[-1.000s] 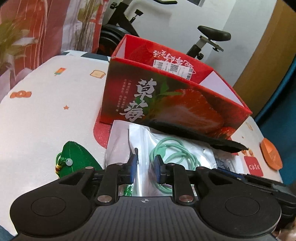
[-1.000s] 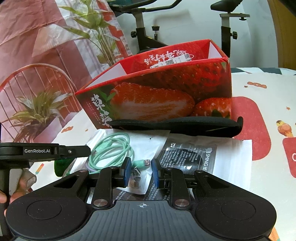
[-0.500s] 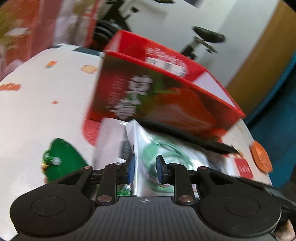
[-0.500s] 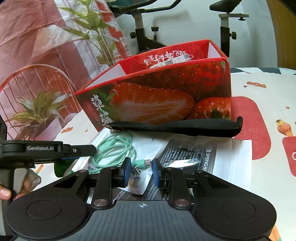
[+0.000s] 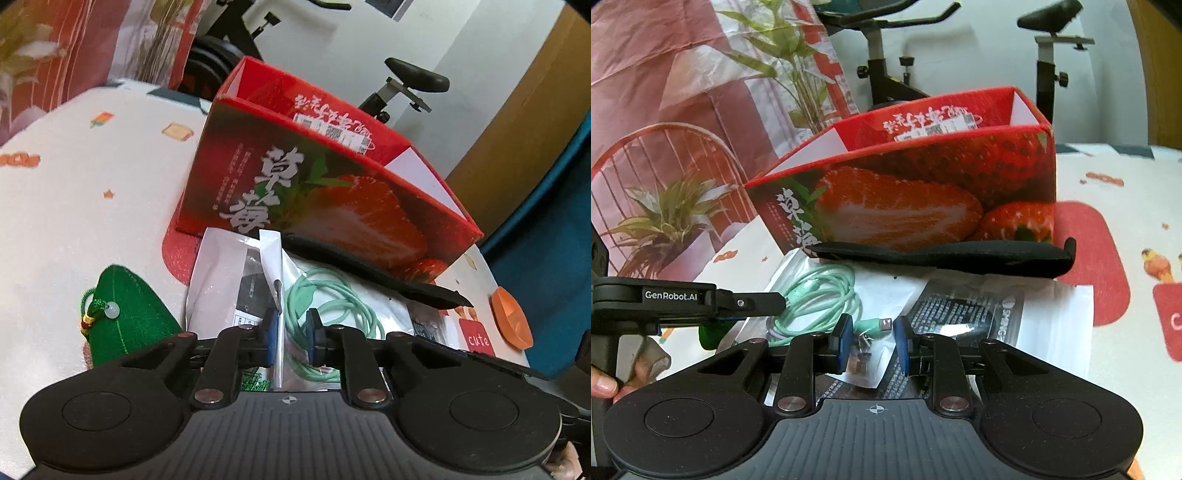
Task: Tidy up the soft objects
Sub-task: 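Lift the cable bag with both grippers and carry it over the red box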
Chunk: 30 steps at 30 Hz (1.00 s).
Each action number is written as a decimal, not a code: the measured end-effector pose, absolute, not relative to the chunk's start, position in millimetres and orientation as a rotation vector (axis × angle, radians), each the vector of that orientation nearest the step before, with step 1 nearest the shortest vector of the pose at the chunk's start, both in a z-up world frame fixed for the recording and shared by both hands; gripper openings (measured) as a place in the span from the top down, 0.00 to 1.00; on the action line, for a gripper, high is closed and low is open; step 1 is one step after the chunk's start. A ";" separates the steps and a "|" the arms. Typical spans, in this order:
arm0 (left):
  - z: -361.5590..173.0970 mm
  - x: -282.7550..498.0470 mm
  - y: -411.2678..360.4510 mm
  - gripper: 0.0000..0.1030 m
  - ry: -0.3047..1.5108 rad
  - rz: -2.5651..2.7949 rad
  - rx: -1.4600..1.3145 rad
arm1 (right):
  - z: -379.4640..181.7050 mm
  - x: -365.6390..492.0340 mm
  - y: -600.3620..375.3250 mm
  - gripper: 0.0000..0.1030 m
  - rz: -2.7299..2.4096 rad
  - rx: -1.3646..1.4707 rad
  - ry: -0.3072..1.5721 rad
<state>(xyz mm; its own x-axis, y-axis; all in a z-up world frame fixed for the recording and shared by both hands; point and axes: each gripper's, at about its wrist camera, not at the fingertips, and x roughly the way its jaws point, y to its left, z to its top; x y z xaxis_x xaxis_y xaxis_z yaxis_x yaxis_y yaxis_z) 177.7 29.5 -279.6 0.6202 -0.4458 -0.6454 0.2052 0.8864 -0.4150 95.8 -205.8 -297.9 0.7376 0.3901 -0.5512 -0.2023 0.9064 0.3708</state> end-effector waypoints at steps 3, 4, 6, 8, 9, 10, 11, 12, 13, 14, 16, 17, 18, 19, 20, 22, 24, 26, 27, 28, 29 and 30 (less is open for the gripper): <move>-273.4 171.9 27.6 0.86 0.798 -0.379 -0.294 | -290.3 91.1 -205.4 0.79 0.338 0.285 0.645; -269.7 169.7 27.0 0.86 0.788 -0.379 -0.288 | -287.1 89.7 -205.8 0.79 0.340 0.283 0.634; -259.3 163.2 28.2 0.86 0.757 -0.391 -0.277 | -279.4 86.5 -207.5 0.79 0.344 0.283 0.606; -250.5 157.2 29.7 0.86 0.730 -0.400 -0.277 | -270.4 83.9 -208.6 0.79 0.348 0.284 0.581; -246.2 154.2 30.4 0.86 0.715 -0.405 -0.277 | -265.3 82.6 -209.3 0.79 0.350 0.283 0.566; -240.2 150.8 30.8 0.86 0.695 -0.410 -0.276 | -260.4 81.3 -209.5 0.79 0.352 0.279 0.551; -235.6 147.4 31.6 0.86 0.676 -0.414 -0.274 | -255.2 80.1 -209.6 0.79 0.355 0.275 0.537; -231.4 145.5 31.3 0.86 0.661 -0.416 -0.271 | -250.0 79.1 -209.9 0.79 0.359 0.272 0.523; -225.1 142.5 31.8 0.86 0.641 -0.417 -0.268 | -244.8 77.9 -209.7 0.79 0.363 0.267 0.509; -219.7 140.4 31.9 0.86 0.623 -0.418 -0.265 | -239.4 77.3 -209.3 0.79 0.367 0.261 0.493; -209.4 137.8 31.7 0.86 0.588 -0.419 -0.259 | -228.9 78.4 -207.9 0.79 0.373 0.251 0.467; -203.9 138.1 31.0 0.86 0.572 -0.419 -0.256 | -223.3 80.6 -207.8 0.79 0.376 0.245 0.456; -199.9 137.8 31.1 0.85 0.560 -0.419 -0.254 | -218.4 83.4 -208.1 0.79 0.377 0.239 0.448; -194.5 139.9 30.5 0.85 0.547 -0.421 -0.248 | -213.5 86.7 -208.4 0.79 0.378 0.236 0.442; -190.7 143.2 28.6 0.85 0.541 -0.421 -0.238 | -208.2 92.2 -209.7 0.79 0.380 0.238 0.436; -182.9 150.3 25.9 0.85 0.526 -0.420 -0.224 | -199.3 102.4 -211.3 0.79 0.374 0.242 0.427; -174.4 163.4 23.2 0.85 0.517 -0.423 -0.226 | -190.4 117.8 -215.5 0.79 0.368 0.244 0.419; -170.1 176.5 22.8 0.85 0.520 -0.428 -0.232 | -183.9 136.7 -219.4 0.79 0.366 0.244 0.418; -169.0 184.8 22.2 0.85 0.523 -0.427 -0.234 | -182.0 147.8 -221.1 0.79 0.361 0.237 0.422; -167.5 197.2 20.6 0.85 0.532 -0.426 -0.238 | -180.9 159.6 -222.2 0.79 0.355 0.230 0.431; -167.3 206.4 20.3 0.85 0.540 -0.425 -0.242 | -180.6 173.0 -223.8 0.79 0.349 0.229 0.446; -167.1 216.5 19.7 0.85 0.549 -0.423 -0.248 | -181.3 185.7 -225.4 0.79 0.340 0.239 0.462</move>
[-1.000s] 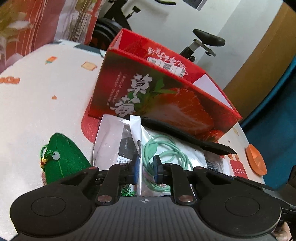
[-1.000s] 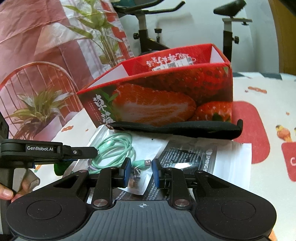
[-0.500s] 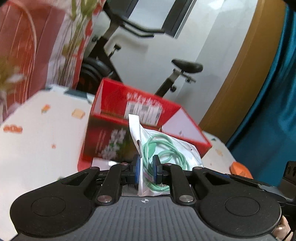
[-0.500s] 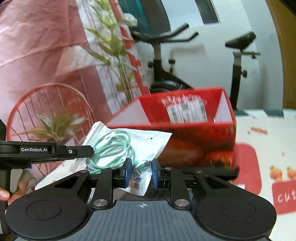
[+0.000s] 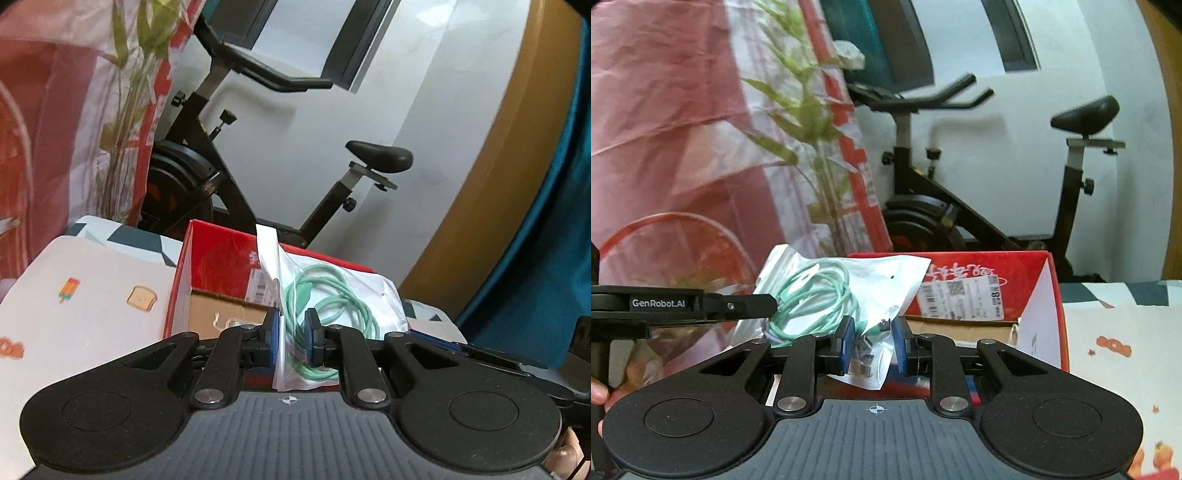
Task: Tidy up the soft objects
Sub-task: 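Lift the cable bag with both grippers and carry it over the red box, then lower the cable bag into the red box and open both grippers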
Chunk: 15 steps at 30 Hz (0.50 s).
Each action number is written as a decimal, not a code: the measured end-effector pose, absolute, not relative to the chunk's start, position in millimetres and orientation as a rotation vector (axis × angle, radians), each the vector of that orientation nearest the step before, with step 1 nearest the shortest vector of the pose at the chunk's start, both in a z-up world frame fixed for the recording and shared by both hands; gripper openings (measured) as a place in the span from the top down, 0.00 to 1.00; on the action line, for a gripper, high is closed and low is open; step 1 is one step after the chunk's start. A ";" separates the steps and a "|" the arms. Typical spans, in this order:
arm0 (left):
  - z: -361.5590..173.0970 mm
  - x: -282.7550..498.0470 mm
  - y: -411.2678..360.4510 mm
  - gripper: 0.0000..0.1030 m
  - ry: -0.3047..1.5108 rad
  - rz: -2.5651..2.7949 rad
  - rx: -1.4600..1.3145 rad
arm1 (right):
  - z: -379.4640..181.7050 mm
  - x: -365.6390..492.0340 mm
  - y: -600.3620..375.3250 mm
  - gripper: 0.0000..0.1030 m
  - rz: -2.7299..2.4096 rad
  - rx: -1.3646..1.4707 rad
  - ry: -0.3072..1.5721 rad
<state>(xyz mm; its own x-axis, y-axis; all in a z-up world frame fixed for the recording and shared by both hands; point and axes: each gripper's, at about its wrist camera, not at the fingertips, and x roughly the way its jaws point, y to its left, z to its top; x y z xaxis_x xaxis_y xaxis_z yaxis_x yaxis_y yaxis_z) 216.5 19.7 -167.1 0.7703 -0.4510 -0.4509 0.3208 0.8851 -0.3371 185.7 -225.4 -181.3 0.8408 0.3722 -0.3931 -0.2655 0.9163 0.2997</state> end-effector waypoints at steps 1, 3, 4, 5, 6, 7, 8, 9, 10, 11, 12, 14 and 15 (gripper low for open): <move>-167.0 229.5 17.4 0.85 0.561 -0.422 -0.251 | -182.7 197.7 -227.1 0.79 0.331 0.252 0.478; -166.8 248.7 12.8 0.85 0.571 -0.421 -0.237 | -184.4 218.9 -231.1 0.80 0.318 0.278 0.506; -168.1 258.6 9.7 0.85 0.577 -0.416 -0.225 | -186.3 226.5 -230.9 0.80 0.310 0.278 0.517; -169.3 265.7 7.5 0.85 0.586 -0.413 -0.220 | -188.2 234.0 -231.4 0.80 0.298 0.273 0.527; -171.9 272.5 5.1 0.85 0.598 -0.411 -0.214 | -191.0 240.7 -231.0 0.80 0.289 0.266 0.540; -175.8 279.7 1.1 0.85 0.620 -0.406 -0.204 | -194.5 247.5 -231.7 0.80 0.279 0.263 0.557; -178.6 285.2 -1.1 0.85 0.639 -0.403 -0.195 | -198.7 253.1 -232.1 0.80 0.273 0.264 0.576; -182.4 290.1 -3.4 0.85 0.661 -0.400 -0.188 | -203.8 258.6 -232.5 0.80 0.267 0.268 0.599; -186.7 294.8 -5.7 0.84 0.686 -0.397 -0.181 | -208.8 263.0 -233.3 0.80 0.265 0.274 0.623; -191.8 299.4 -7.9 0.84 0.714 -0.394 -0.171 | -214.2 266.7 -234.1 0.80 0.266 0.280 0.645; -195.5 301.3 -8.8 0.84 0.731 -0.391 -0.164 | -219.9 269.1 -235.3 0.80 0.266 0.284 0.664; -203.4 304.8 -9.7 0.84 0.765 -0.393 -0.146 | -230.6 272.6 -236.8 0.80 0.258 0.292 0.705; -206.6 306.6 -9.6 0.84 0.777 -0.393 -0.133 | -235.9 274.3 -238.2 0.80 0.248 0.311 0.730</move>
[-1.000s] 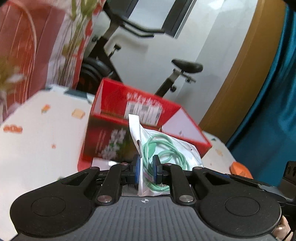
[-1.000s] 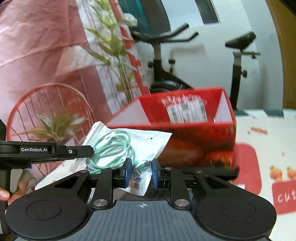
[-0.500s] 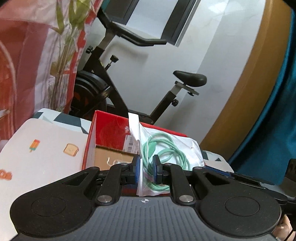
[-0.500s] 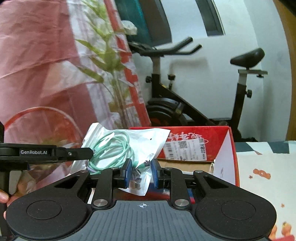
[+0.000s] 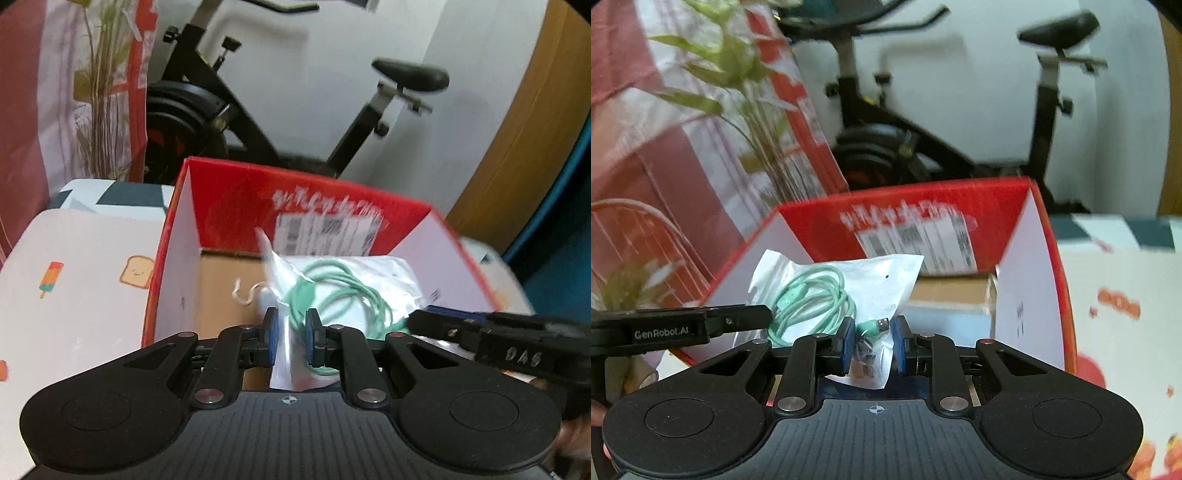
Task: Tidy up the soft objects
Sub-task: 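Lower the cable bag into the red box and open both grippers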
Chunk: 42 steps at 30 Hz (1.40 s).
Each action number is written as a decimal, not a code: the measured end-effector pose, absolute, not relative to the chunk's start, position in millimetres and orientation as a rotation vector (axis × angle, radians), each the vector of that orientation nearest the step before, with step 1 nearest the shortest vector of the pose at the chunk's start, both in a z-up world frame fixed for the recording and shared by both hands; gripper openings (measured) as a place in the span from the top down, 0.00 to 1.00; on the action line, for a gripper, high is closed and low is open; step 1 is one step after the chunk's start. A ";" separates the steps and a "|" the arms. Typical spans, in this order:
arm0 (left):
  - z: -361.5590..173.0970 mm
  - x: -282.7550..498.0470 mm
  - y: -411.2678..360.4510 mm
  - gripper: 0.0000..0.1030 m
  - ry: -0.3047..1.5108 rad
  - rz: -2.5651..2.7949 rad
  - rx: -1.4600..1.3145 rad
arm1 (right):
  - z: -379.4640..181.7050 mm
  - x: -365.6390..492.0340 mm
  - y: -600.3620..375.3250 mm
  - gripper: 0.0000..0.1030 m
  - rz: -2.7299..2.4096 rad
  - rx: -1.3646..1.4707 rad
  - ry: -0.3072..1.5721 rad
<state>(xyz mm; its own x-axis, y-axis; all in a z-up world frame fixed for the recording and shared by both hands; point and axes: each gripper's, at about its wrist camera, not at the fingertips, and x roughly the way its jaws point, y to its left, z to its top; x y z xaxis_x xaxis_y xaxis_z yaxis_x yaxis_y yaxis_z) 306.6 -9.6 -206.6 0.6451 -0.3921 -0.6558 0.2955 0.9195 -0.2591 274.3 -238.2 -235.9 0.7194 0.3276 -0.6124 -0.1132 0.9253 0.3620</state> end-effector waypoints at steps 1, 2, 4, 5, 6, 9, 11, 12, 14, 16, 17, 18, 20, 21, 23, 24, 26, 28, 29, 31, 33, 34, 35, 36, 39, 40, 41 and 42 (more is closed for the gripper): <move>-209.6 308.6 -9.8 0.84 0.788 -0.390 -0.111 | -240.6 275.0 -238.9 0.81 0.243 0.330 0.753; -212.8 309.4 -10.5 0.84 0.798 -0.382 -0.080 | -245.0 276.5 -239.8 0.82 0.245 0.349 0.773; -216.5 310.2 -8.2 0.84 0.810 -0.374 -0.054 | -250.6 277.4 -238.1 0.83 0.243 0.337 0.798; -216.0 309.9 -6.3 0.84 0.810 -0.377 -0.059 | -252.7 277.8 -236.5 0.83 0.250 0.329 0.806; -215.3 310.9 -4.8 0.84 0.808 -0.380 -0.064 | -254.4 278.4 -234.9 0.83 0.256 0.325 0.813; -214.0 310.7 -2.4 0.84 0.799 -0.377 -0.066 | -255.0 282.1 -228.2 0.83 0.271 0.322 0.826; -213.6 310.9 0.8 0.84 0.795 -0.369 -0.078 | -253.9 284.0 -220.2 0.84 0.294 0.309 0.832; -213.6 311.8 -0.9 0.84 0.793 -0.366 -0.081 | -253.0 285.3 -216.8 0.84 0.307 0.301 0.839; -212.6 311.6 0.3 0.84 0.785 -0.360 -0.085 | -253.1 289.6 -205.0 0.84 0.326 0.277 0.861; -211.4 311.2 0.5 0.84 0.779 -0.356 -0.087 | -254.4 294.5 -198.8 0.84 0.339 0.295 0.883; -210.9 311.9 -0.4 0.84 0.778 -0.353 -0.088 | -255.7 297.8 -196.1 0.84 0.335 0.311 0.898; -210.2 311.6 -0.7 0.84 0.776 -0.351 -0.088 | -257.0 300.5 -195.3 0.84 0.335 0.327 0.909; -209.8 312.2 -2.0 0.84 0.771 -0.349 -0.086 | -261.8 305.4 -193.8 0.84 0.332 0.359 0.943; -209.3 311.7 -1.7 0.84 0.770 -0.349 -0.084 | -264.5 308.0 -193.5 0.84 0.324 0.378 0.960; -209.1 310.7 -1.5 0.84 0.768 -0.347 -0.082 | -268.8 311.7 -193.7 0.84 0.321 0.413 0.981; -208.9 309.9 -0.7 0.84 0.767 -0.346 -0.083 | -268.7 312.2 -193.2 0.84 0.322 0.422 0.983; -208.2 308.4 0.0 0.84 0.765 -0.343 -0.087 | -269.0 312.3 -192.1 0.83 0.318 0.425 0.994; -207.7 307.5 0.3 0.84 0.765 -0.340 -0.085 | -268.1 310.9 -192.8 0.81 0.307 0.416 0.994; -207.0 306.5 0.0 0.84 0.763 -0.339 -0.081 | -266.0 309.0 -193.7 0.77 0.292 0.415 0.990; -205.4 304.0 -0.3 0.84 0.755 -0.337 -0.074 | -261.8 306.4 -196.4 0.75 0.265 0.406 0.979; -204.0 301.9 -0.7 0.84 0.752 -0.334 -0.064 | -255.5 303.7 -199.7 0.71 0.227 0.380 0.964; -203.1 300.6 -1.1 0.84 0.750 -0.332 -0.061 | -252.1 301.9 -201.8 0.69 0.207 0.367 0.957; -202.3 299.1 -1.3 0.84 0.749 -0.331 -0.057 | -248.4 299.2 -204.6 0.67 0.191 0.357 0.949; -201.2 297.2 -1.6 0.83 0.746 -0.330 -0.052 | -245.8 297.6 -207.6 0.65 0.177 0.348 0.945; -197.6 290.4 -2.2 0.72 0.736 -0.331 -0.035 | -236.6 288.7 -216.3 0.57 0.142 0.311 0.921; -196.4 288.0 -2.6 0.64 0.732 -0.331 -0.028 | -233.5 284.2 -219.3 0.53 0.139 0.307 0.909; -194.9 284.6 -3.1 0.57 0.726 -0.331 -0.020 | -230.9 279.8 -221.9 0.47 0.139 0.303 0.898; -193.4 280.8 -3.4 0.55 0.719 -0.329 -0.013 | -228.8 276.1 -223.5 0.45 0.141 0.299 0.889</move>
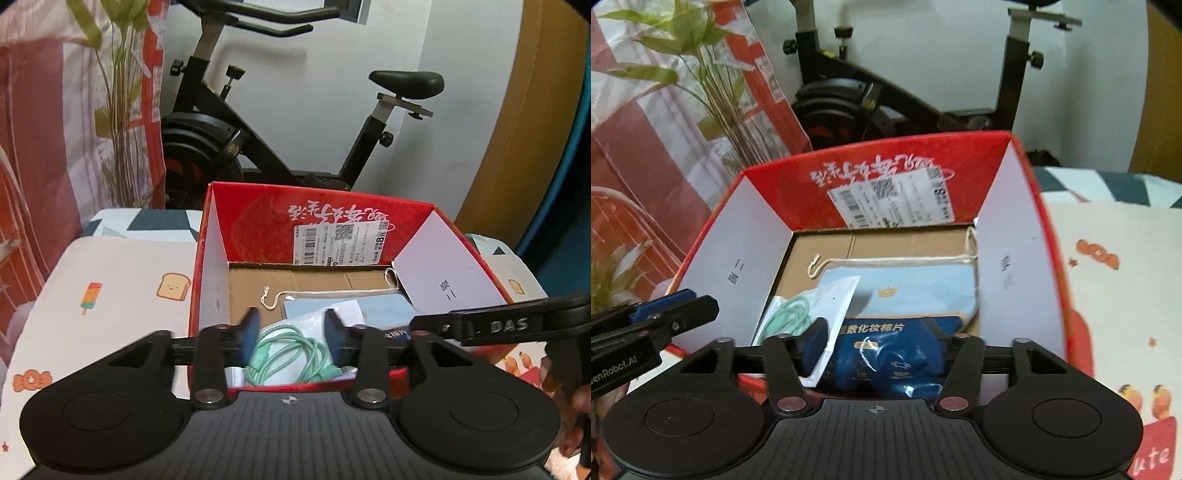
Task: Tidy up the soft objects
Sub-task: 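Lower the cable bag into the red box and open both grippers, then move both grippers to the clear black-printed packet on the table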
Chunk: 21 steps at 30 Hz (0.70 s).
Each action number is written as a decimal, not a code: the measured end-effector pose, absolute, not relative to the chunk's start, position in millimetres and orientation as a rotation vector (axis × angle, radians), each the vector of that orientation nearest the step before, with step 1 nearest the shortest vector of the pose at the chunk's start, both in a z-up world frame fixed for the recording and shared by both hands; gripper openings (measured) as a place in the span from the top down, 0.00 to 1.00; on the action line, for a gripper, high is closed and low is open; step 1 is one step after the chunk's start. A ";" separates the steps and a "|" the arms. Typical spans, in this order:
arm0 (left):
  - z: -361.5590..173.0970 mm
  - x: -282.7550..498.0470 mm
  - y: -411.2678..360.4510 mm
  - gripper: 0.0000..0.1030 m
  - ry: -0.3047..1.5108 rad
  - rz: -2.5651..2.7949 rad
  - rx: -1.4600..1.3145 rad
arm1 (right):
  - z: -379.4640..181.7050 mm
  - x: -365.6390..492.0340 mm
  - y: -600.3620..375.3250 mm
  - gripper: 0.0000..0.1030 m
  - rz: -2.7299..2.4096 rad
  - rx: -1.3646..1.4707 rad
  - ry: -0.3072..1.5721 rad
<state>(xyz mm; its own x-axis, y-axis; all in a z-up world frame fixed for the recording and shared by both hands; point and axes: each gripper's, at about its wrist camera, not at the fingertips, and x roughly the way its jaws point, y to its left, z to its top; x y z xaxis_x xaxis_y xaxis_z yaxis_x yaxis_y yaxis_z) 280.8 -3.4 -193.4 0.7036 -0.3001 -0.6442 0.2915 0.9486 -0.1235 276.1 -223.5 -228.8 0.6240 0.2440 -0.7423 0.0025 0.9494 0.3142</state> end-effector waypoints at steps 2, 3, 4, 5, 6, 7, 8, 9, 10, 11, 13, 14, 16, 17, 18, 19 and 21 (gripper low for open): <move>-190.7 273.7 -3.3 0.49 0.705 -0.327 -0.004 | -223.6 266.7 -225.8 0.41 0.143 0.281 0.873; -189.6 269.4 -3.3 0.49 0.697 -0.328 0.000 | -221.3 263.0 -226.1 0.41 0.146 0.273 0.868; -188.7 266.3 -3.3 0.47 0.694 -0.330 0.004 | -219.0 258.7 -226.2 0.36 0.147 0.265 0.864; -187.9 261.9 -3.7 0.43 0.690 -0.332 0.010 | -216.5 253.5 -226.4 0.30 0.146 0.257 0.854; -187.3 258.2 -4.0 0.40 0.688 -0.334 0.016 | -213.8 247.8 -226.2 0.28 0.148 0.250 0.842; -186.5 253.7 -4.2 0.32 0.685 -0.335 0.021 | -211.1 242.4 -225.8 0.25 0.152 0.242 0.829; -185.6 248.1 -3.9 0.24 0.682 -0.335 0.026 | -208.1 236.5 -225.3 0.22 0.157 0.232 0.817; -184.8 243.2 -3.4 0.20 0.678 -0.334 0.027 | -205.0 229.8 -224.9 0.21 0.163 0.223 0.805; -183.6 239.2 -2.7 0.13 0.674 -0.334 0.027 | -202.2 223.1 -224.6 0.18 0.172 0.216 0.793; -182.3 233.3 -1.2 0.09 0.668 -0.332 0.025 | -199.6 215.4 -225.0 0.15 0.181 0.209 0.780; -179.8 222.5 2.2 0.06 0.657 -0.331 0.023 | -195.4 201.2 -224.8 0.06 0.189 0.196 0.763; -179.1 216.6 4.1 0.04 0.654 -0.329 0.022 | -194.2 193.7 -225.2 0.00 0.198 0.197 0.756; -179.1 206.2 8.6 0.02 0.654 -0.326 0.007 | -193.1 178.9 -225.5 0.00 0.232 0.200 0.748; -180.0 201.8 11.2 0.01 0.657 -0.325 -0.008 | -193.5 172.2 -224.5 0.00 0.251 0.193 0.749; -181.3 197.4 14.3 0.00 0.663 -0.326 -0.026 | -194.7 165.3 -222.5 0.00 0.259 0.183 0.748; -183.9 192.1 17.8 0.00 0.673 -0.325 -0.048 | -196.5 159.1 -221.3 0.00 0.261 0.173 0.747; -189.5 182.8 21.9 0.00 0.688 -0.321 -0.071 | -202.8 147.2 -219.1 0.00 0.266 0.171 0.743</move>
